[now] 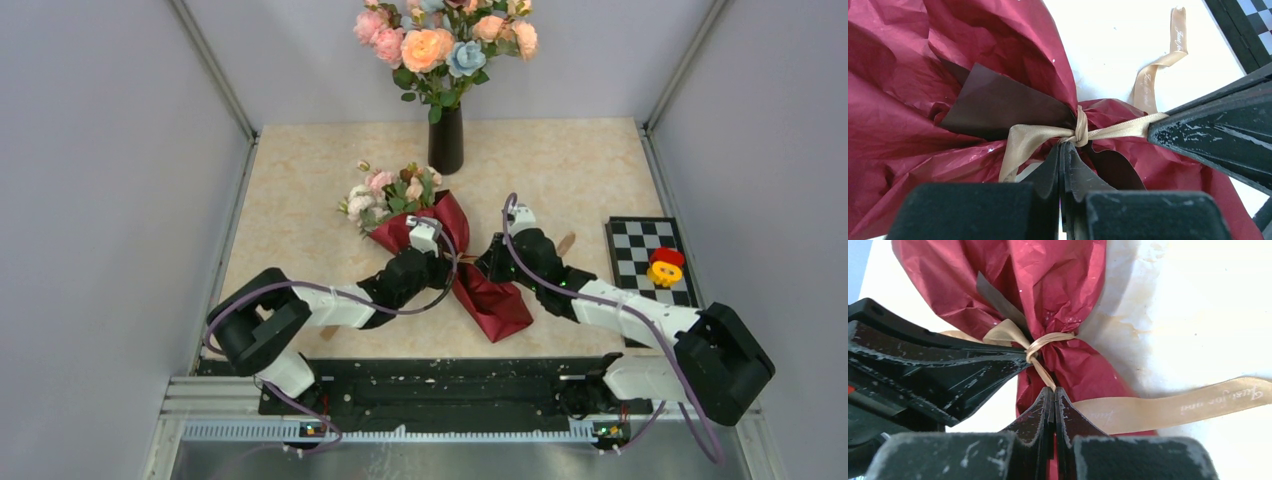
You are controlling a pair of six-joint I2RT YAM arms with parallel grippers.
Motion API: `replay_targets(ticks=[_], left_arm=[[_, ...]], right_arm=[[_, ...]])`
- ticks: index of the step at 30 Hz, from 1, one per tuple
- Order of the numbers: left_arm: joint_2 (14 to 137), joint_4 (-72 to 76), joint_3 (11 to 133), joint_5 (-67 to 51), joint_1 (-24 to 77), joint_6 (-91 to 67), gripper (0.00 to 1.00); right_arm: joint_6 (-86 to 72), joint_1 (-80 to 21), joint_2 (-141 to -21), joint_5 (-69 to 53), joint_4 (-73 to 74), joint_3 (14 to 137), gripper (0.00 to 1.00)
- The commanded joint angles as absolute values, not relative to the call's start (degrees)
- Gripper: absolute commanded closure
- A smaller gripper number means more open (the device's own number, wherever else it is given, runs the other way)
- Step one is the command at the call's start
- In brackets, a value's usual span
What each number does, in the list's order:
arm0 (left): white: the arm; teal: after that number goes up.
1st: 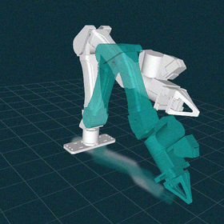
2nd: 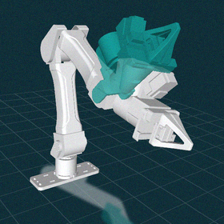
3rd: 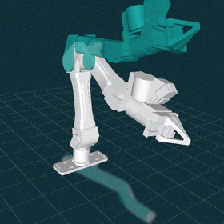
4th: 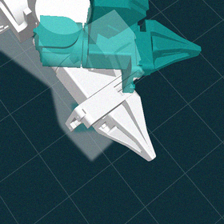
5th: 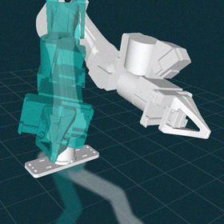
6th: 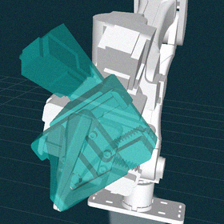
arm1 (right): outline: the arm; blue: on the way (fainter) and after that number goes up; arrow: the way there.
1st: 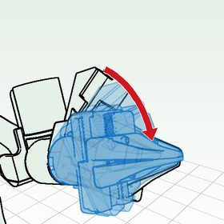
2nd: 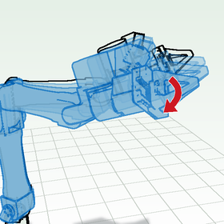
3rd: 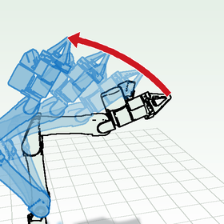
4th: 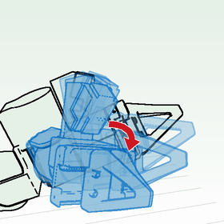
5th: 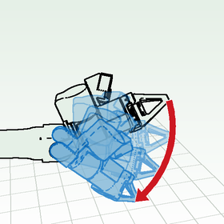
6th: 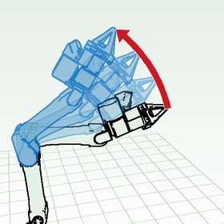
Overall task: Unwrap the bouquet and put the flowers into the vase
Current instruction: Untie the ribbon from the wrapping paper.
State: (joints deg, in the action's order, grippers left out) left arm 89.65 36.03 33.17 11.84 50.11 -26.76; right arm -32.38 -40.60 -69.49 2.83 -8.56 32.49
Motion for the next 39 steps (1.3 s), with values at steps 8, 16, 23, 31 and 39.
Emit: replay_targets(ticks=[8,16,23,31,39], left_arm=[[83.96,34.75,29.87,14.78,49.57,-28.47,1.0],[83.02,33.62,29.64,14.5,49.6,-28.63,1.0],[82.19,34.01,29.75,11.93,49.63,-28.29,1.0],[84.28,32.46,33.2,10.34,49.58,-24.31,0.81],[85.72,30.82,35.34,9.84,49.58,-20.91,0.71]], right_arm=[[-30.28,-40.17,-68.43,7.9,-6.9,32.79,0.9],[-26.22,-40.17,-66.94,6.52,-4.96,36.39,0.54],[-26.61,-40.25,-68.57,1.11,-7.08,38.34,0.53],[-25.73,-40.22,-75.0,-2.6,-7.79,41.52,0.46],[-25.58,-40.25,-76.99,-2.55,-7.6,40.45,0.5]])
